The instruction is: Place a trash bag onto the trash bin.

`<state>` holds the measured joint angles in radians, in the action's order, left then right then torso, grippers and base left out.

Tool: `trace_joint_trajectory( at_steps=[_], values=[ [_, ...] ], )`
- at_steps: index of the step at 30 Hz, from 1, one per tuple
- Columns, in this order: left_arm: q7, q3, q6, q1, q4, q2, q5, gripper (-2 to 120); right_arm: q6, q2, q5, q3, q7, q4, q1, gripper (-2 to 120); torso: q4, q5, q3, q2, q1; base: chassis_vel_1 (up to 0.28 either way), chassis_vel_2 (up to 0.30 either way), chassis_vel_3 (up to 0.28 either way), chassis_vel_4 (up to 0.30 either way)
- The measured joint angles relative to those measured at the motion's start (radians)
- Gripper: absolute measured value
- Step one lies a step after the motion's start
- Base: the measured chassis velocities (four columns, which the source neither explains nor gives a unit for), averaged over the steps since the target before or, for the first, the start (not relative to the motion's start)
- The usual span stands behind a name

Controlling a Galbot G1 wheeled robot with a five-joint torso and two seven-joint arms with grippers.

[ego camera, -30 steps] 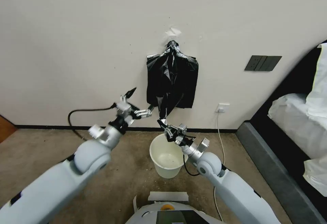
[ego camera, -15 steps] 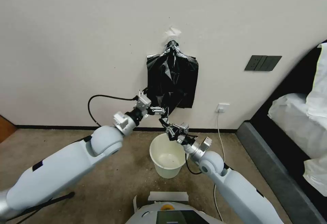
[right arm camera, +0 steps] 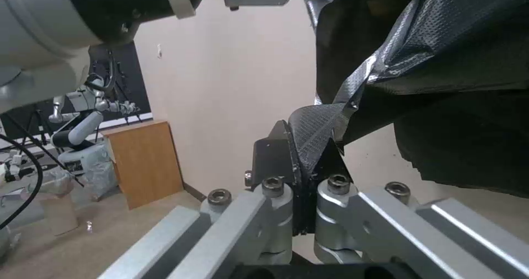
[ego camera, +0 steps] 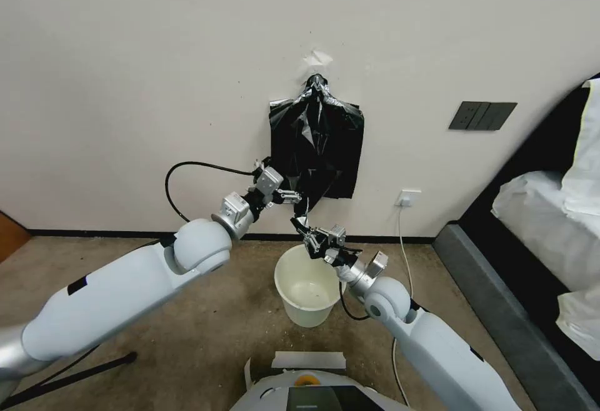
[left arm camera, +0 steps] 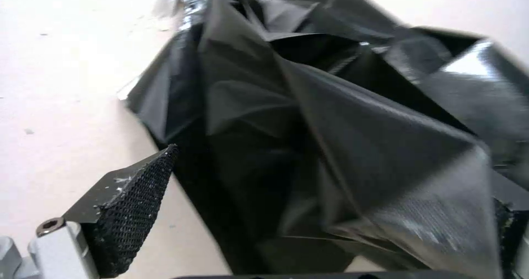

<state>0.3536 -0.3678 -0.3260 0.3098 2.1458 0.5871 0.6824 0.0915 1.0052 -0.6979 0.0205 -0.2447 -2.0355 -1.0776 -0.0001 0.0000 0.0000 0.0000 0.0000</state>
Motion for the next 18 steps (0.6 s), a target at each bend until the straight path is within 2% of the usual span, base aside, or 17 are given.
trace_joint_trajectory(
  at_steps=[8, 11, 12, 15, 16, 18],
  values=[
    [0.036, 0.008, -0.004, -0.013, 0.002, -0.021, 0.051, 95, 0.000, -0.008, -0.004, -0.007, 0.005, -0.014, 0.013, 0, 0.0001, 0.0000, 0.000, 0.000, 0.000, 0.000, 0.000, 0.000, 0.000],
    [0.057, 0.014, 0.015, -0.005, 0.007, -0.021, 0.068, 83, 0.001, -0.010, -0.006, -0.018, 0.007, -0.014, 0.023, 0, 0.0000, 0.0000, 0.000, 0.000, 0.000, 0.000, 0.000, 0.000, 0.000],
    [0.057, 0.014, 0.015, -0.005, 0.007, -0.021, 0.068, 83, 0.001, -0.010, -0.006, -0.018, 0.007, -0.014, 0.023, 0, 0.0000, 0.0000, 0.000, 0.000, 0.000, 0.000, 0.000, 0.000, 0.000],
    [0.065, 0.022, 0.030, 0.001, 0.005, -0.021, 0.076, 68, 0.001, -0.009, -0.006, -0.030, 0.009, -0.013, 0.031, 0, 0.0001, 0.0000, 0.000, 0.000, 0.000, 0.000, 0.000, 0.000, 0.000],
    [0.065, 0.022, 0.030, 0.001, 0.005, -0.021, 0.076, 68, 0.001, -0.009, -0.006, -0.030, 0.009, -0.013, 0.031, 0, 0.0001, 0.0000, 0.000, 0.000, 0.000, 0.000, 0.000, 0.000, 0.000],
    [0.067, 0.023, 0.032, 0.002, 0.003, -0.021, 0.091, 60, 0.001, -0.009, -0.007, -0.034, 0.011, -0.013, 0.035, 0, 0.0001, 0.0000, 0.000, 0.000, 0.000, 0.000, 0.000, 0.000, 0.000]
  ],
)
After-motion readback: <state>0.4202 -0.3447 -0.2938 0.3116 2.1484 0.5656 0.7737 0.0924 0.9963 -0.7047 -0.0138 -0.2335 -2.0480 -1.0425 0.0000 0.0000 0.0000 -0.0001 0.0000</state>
